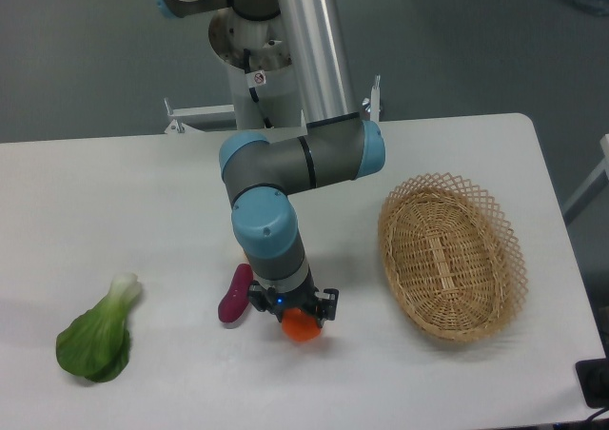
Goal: Place the orange on the table
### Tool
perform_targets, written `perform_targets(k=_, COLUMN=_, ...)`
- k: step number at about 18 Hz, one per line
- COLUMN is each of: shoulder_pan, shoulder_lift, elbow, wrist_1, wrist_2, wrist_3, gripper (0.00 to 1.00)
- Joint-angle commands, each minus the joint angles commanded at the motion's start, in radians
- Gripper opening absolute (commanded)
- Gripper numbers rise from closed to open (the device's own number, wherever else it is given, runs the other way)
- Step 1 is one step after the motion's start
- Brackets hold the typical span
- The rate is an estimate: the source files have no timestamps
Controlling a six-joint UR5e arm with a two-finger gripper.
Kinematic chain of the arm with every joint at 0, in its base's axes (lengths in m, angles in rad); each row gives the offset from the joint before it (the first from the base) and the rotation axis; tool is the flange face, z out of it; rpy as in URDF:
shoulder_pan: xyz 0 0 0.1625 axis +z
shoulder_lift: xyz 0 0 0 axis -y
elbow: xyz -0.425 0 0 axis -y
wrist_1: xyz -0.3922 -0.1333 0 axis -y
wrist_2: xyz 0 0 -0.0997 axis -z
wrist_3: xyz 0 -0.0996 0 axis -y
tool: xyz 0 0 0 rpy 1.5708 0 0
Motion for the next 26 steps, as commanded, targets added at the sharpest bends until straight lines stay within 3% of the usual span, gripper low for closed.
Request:
perform_targets(k=2, shoulder_pan=0.0, shoulder_lift=0.003, elbow=0.0, wrist_1=0.0, wrist_2=0.002, wrist_3=-0.002, gripper=0.78)
perform_targets(k=3, shoulder_pan=0.0, shoulder_lift=0.005, elbow=0.0, wrist_1=0.0, wrist_2=0.002, wrist_3=-0.002, gripper=0.9)
perform_targets(k=5, shoulder_pan=0.0, shoulder_lift=0.008, elbow=0.003, wrist_1=0.0, wrist_2=0.003, wrist_3=-0.002, gripper=1.0)
perform_targets(k=26, shoulder_pan=0.003, shoulder_lift=0.037, elbow=0.017, wrist_1=0.002, wrist_2=0.002, wrist_3=0.005, gripper=1.0)
